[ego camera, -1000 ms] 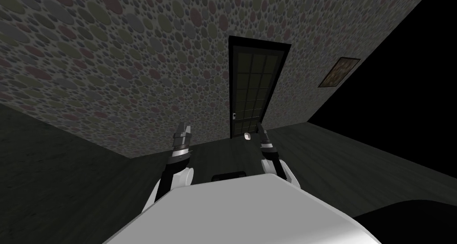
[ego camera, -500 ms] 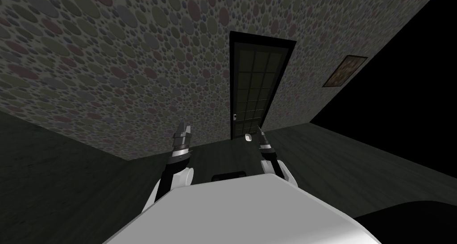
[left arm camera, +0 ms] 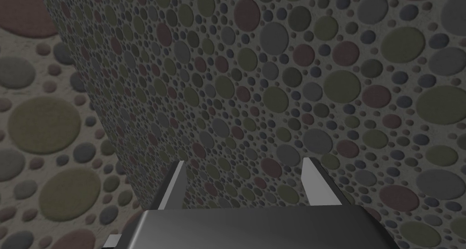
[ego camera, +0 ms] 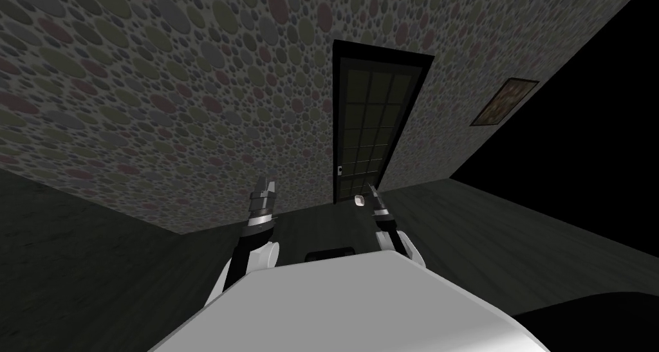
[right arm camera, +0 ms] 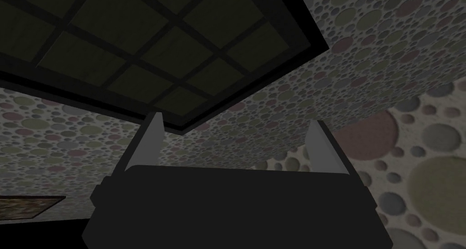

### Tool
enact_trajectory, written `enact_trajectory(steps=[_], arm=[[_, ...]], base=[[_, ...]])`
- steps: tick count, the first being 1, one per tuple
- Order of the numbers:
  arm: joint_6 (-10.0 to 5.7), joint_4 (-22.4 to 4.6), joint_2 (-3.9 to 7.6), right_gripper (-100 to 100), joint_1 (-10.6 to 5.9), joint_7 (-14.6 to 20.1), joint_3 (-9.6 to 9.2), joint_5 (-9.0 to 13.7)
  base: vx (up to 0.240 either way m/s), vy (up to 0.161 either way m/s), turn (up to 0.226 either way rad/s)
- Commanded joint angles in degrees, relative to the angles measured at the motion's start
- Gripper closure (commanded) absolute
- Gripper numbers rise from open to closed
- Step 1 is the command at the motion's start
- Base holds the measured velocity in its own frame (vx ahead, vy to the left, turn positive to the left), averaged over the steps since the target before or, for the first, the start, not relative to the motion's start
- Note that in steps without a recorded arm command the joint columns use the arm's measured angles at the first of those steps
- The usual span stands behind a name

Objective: Pull the door open

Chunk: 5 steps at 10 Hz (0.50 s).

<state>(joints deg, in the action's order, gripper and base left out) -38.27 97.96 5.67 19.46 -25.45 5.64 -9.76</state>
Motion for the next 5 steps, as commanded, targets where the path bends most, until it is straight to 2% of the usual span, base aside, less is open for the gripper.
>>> enact_trajectory(steps=[1,5], arm=[[-0.42,-2.33,0.27,-100,-0.93,-1.76,0.33,-0.5],[-1.99,-8.31,0.8,-100,-2.91,-5.94,1.06,-1.75]], base=[[0.115,0.006,0.009],[0.099,0.007,0.008]])
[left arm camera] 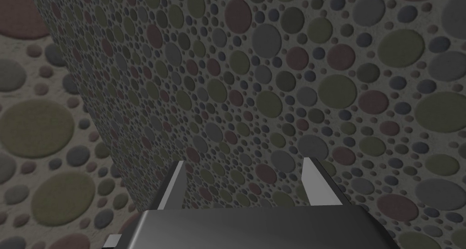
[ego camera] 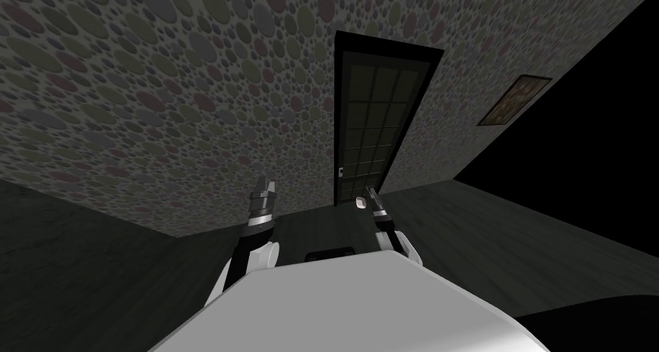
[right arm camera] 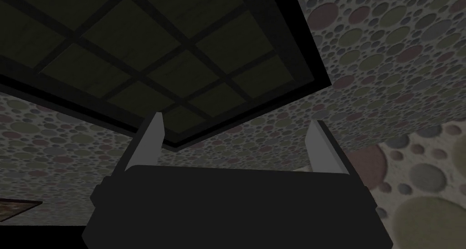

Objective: Pull the door open

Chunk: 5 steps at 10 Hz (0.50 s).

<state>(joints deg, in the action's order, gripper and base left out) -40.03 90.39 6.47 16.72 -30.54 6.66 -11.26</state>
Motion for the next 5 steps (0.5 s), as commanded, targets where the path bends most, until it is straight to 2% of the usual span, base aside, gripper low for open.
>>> enact_trajectory(steps=[1,5], arm=[[-0.62,-2.25,0.13,-100,-0.68,-1.91,0.22,-0.57],[-2.21,-8.28,0.61,-100,-2.69,-6.16,0.96,-1.83]], base=[[0.108,0.01,0.006],[0.093,0.01,0.008]])
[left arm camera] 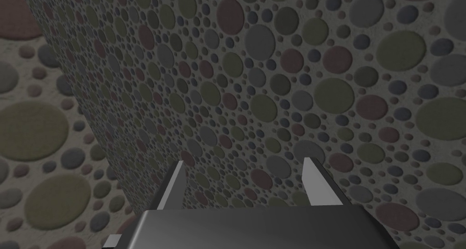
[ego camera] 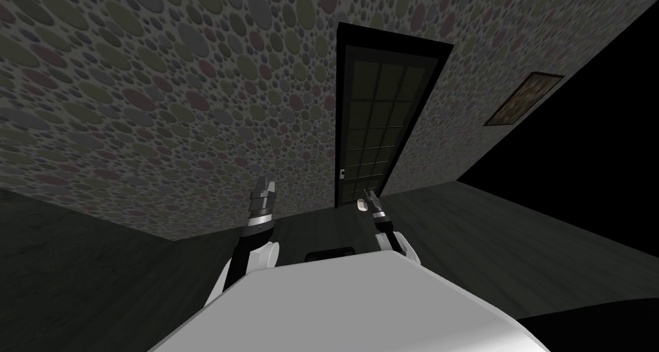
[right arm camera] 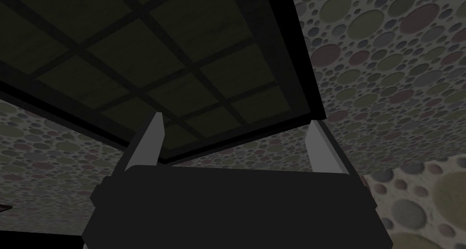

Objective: Pull the door open

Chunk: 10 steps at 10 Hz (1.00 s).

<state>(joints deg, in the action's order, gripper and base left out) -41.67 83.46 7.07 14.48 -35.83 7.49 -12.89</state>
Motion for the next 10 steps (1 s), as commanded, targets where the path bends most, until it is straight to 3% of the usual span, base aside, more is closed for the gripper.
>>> enact_trajectory(steps=[1,10], arm=[[-0.96,-2.86,0.12,-100,-0.95,-1.92,0.33,-0.52],[-4.44,-16.17,1.04,-100,-5.37,-11.22,1.95,-3.29]], base=[[0.101,0.007,0.006],[0.101,0.009,0.007]])
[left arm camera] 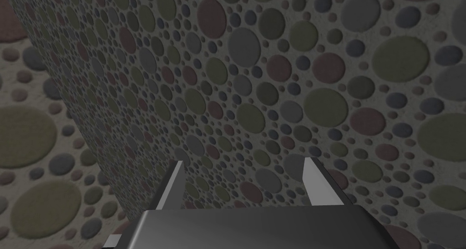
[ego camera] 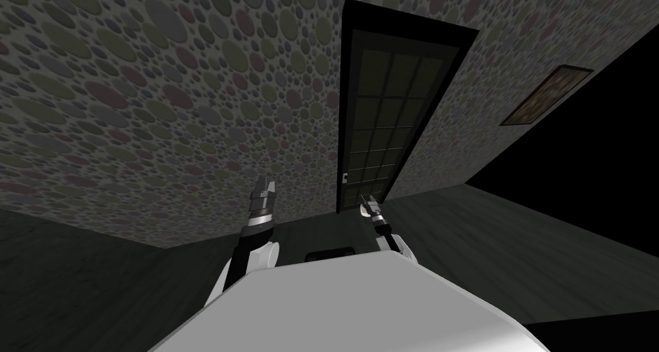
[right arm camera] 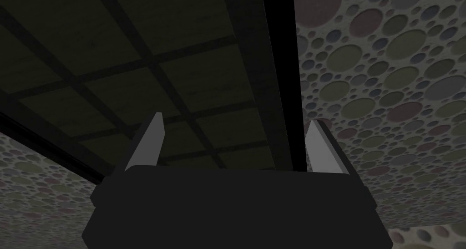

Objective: Pull the door open

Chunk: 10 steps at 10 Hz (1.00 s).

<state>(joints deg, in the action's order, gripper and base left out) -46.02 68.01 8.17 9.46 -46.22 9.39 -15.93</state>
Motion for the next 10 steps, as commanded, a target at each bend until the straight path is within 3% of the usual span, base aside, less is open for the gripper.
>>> enact_trajectory(steps=[1,10], arm=[[-0.46,-2.11,0.02,-100,-0.8,-1.8,0.22,-0.54],[-3.8,-14.87,0.76,-100,-5.05,-10.74,1.78,-3.2]], base=[[0.098,0.011,0.006],[0.11,0.005,0.007]])
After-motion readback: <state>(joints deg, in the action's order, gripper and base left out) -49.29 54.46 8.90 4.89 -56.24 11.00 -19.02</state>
